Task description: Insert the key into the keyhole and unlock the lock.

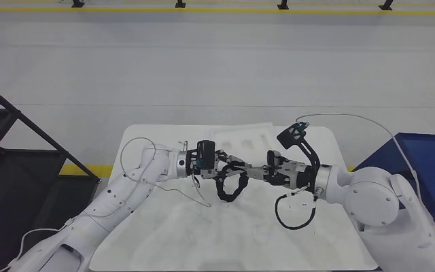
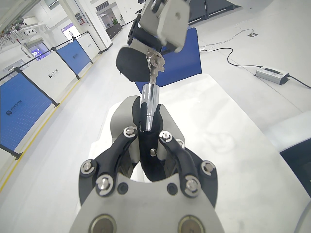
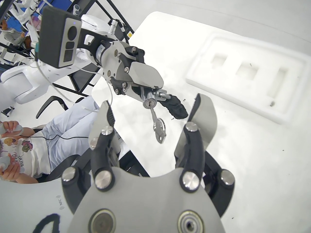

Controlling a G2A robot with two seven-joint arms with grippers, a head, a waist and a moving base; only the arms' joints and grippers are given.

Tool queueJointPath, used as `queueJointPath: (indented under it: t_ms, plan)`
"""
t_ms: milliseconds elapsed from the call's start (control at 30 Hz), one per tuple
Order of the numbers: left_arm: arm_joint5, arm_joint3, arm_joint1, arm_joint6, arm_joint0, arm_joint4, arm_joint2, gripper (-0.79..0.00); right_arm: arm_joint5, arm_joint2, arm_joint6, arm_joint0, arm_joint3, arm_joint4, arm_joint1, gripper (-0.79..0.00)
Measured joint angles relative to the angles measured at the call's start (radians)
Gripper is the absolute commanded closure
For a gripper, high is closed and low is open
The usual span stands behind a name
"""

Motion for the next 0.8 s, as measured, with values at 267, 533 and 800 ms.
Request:
queueJointPath:
  t_ms: [267,533,800]
  plan:
    - [-0.102,0.047,-0.01,-0.061,-0.011,-0.148,-0.021,0.0,-0.218,-0.006,0.093,0.026,-0.011,-0.108,0.013,-0.785]
    - [-0.125,0.08,-0.011,-0.238,-0.012,-0.355,0.007,0.0,-0.402,-0.027,0.101,0.022,-0.028,-0.276,0.024,-0.785]
    - [-0.125,0.089,-0.011,-0.418,-0.059,-0.566,0.065,0.0,-0.43,-0.069,0.073,0.02,-0.049,-0.344,0.024,-0.785]
